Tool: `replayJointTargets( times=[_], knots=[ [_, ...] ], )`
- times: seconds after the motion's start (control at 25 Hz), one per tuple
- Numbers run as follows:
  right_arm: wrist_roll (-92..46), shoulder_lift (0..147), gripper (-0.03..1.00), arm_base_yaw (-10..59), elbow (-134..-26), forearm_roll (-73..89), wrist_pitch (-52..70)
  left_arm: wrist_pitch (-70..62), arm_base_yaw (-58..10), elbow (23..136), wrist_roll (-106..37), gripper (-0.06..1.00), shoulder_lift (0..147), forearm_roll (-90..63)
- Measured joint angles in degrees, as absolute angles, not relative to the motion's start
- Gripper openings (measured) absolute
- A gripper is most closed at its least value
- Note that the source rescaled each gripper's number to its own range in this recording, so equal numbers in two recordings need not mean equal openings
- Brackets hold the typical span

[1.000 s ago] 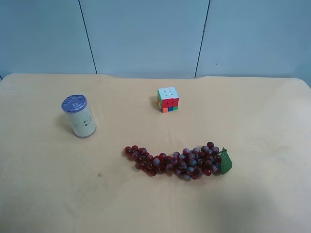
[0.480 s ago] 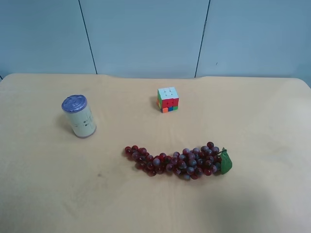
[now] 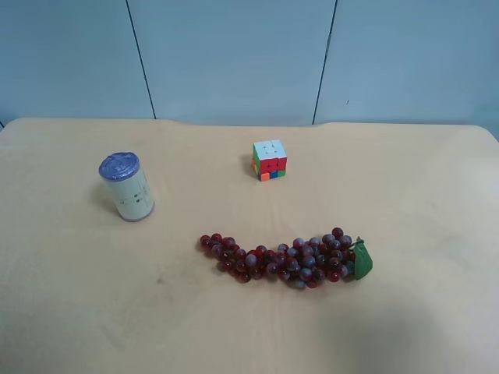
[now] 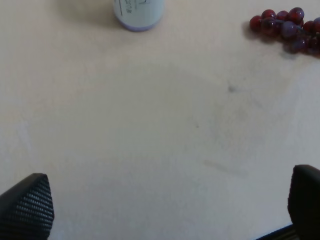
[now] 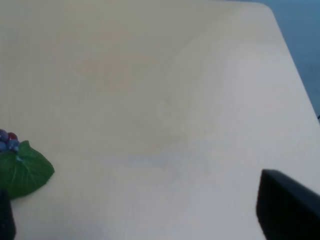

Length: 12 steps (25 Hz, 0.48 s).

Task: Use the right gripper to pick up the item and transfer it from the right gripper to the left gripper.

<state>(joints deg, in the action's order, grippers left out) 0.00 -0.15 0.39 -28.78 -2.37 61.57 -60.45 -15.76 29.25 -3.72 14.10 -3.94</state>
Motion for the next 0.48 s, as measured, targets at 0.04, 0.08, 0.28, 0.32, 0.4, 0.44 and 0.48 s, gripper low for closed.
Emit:
replayJointTargets(
  times=[0.04, 0.08, 0.28, 0.32, 0.4, 0.44, 0.48],
  knots=[
    [0.0, -0.1, 0.84, 0.4, -28.8, -2.4, 61.6, -60.4, -15.8, 29.3, -3.7, 0.83, 13.8, -3.9],
    [0.0, -0.1, 0.84, 0.4, -28.8, -2.4, 61.6, -60.3, -15.8, 29.1, -3.7, 0.83, 13.0, -3.9],
    [0.0, -0.1, 0.84, 0.4, -28.8, -2.4, 61.6, -60.3, -12.1, 29.1, -3.6, 0.83, 3.9, -4.0],
    [0.0, -0.1, 0.84, 0.4, -28.8, -2.4, 61.6, -60.3, -10.6, 29.1, -3.5, 0.83, 2.1, -4.0],
    [0.0, -0.1, 0.84, 0.4, -28.8, -2.4, 61.6, -60.4, -6.6, 29.1, -3.4, 0.83, 0.0, -4.0],
    [0.0, -0.1, 0.84, 0.4, -28.8, -2.4, 61.6, -60.4, -4.1, 29.1, -3.4, 0.83, -0.1, -3.9],
    [0.0, -0.1, 0.84, 0.4, -28.8, -2.4, 61.6, -60.4, -1.5, 29.1, -3.4, 0.83, -0.1, -3.9]
  ],
)
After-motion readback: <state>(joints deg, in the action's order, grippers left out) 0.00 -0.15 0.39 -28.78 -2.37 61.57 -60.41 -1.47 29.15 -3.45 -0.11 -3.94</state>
